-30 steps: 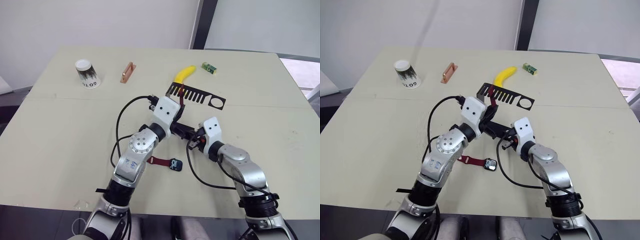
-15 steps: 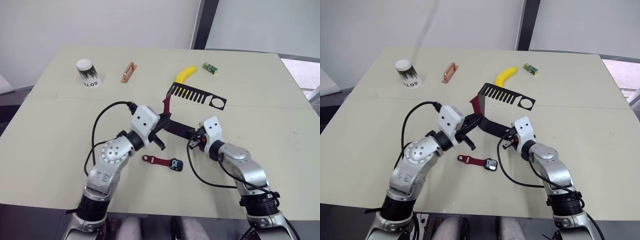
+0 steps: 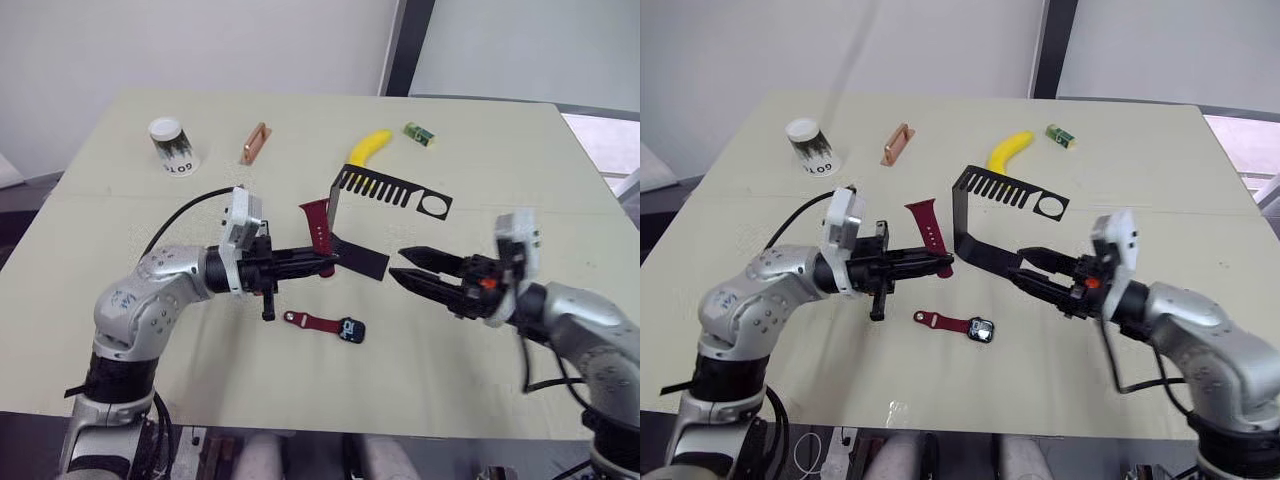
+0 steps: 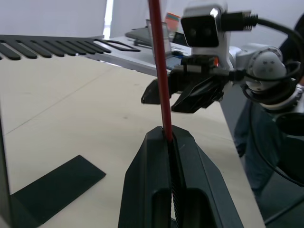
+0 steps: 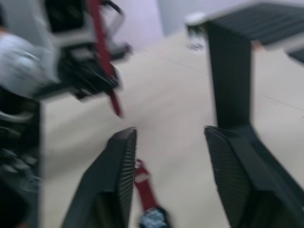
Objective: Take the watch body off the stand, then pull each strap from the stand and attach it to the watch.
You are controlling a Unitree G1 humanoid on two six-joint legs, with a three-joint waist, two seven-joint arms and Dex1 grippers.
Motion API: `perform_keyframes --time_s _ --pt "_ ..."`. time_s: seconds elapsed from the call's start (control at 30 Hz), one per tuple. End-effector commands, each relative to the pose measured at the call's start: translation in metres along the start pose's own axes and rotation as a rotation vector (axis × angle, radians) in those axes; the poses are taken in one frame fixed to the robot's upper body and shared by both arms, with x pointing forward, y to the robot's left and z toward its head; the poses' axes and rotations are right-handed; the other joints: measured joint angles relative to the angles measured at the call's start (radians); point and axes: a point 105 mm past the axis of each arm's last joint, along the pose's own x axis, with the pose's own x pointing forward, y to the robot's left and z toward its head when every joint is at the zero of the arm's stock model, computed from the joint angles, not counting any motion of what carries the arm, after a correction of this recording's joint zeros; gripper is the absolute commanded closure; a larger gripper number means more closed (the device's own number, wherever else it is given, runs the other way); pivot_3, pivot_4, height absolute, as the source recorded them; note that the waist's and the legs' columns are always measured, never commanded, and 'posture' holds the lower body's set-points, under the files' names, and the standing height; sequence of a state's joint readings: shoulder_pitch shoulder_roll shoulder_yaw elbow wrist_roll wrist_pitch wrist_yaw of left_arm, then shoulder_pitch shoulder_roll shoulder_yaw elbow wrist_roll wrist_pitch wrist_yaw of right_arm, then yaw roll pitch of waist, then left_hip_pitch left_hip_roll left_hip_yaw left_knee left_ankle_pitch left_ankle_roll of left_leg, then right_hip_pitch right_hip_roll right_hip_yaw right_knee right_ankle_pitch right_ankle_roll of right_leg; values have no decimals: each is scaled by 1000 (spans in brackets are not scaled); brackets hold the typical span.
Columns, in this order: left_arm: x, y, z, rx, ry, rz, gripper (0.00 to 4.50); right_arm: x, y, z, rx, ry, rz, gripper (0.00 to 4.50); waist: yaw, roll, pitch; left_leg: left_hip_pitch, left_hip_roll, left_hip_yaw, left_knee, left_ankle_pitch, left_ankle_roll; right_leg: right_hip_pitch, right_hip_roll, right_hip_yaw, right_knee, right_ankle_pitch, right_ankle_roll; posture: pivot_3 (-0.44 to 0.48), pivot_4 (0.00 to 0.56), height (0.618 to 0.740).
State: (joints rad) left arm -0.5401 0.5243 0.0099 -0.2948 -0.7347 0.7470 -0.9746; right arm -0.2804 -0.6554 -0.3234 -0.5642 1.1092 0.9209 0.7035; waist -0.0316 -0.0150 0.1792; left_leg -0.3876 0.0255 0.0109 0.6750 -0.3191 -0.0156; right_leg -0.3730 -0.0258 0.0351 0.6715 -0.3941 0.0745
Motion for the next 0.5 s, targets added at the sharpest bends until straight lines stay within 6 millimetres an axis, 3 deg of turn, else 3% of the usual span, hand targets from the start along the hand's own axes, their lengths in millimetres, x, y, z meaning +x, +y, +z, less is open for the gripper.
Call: perform_keyframes --time_s 0.03,0.07,0.23,0.5 --pt "9 -10 7 -1 -9 -113 4500 5 16 25 93 -77 91 465 1 0 0 0 0 0 0 0 0 0 0 0 0 0 0 0 150 740" --pt "11 -12 8 0 -10 -138 4500 8 18 28 122 -81 110 34 2 0 0 0 0 0 0 0 0 0 0 0 -1 0 0 0 150 740" --pt "19 -18 9 7 -4 -216 4500 28 17 38 244 -118 128 34 1 0 0 -2 0 0 1 0 1 -1 0 0 -2 0 0 0 150 740" --pt "27 -18 11 -5 -16 -247 4500 50 19 34 249 -90 121 34 3 0 0 -3 0 0 1 0 1 -2 0 0 -2 0 0 0 150 740"
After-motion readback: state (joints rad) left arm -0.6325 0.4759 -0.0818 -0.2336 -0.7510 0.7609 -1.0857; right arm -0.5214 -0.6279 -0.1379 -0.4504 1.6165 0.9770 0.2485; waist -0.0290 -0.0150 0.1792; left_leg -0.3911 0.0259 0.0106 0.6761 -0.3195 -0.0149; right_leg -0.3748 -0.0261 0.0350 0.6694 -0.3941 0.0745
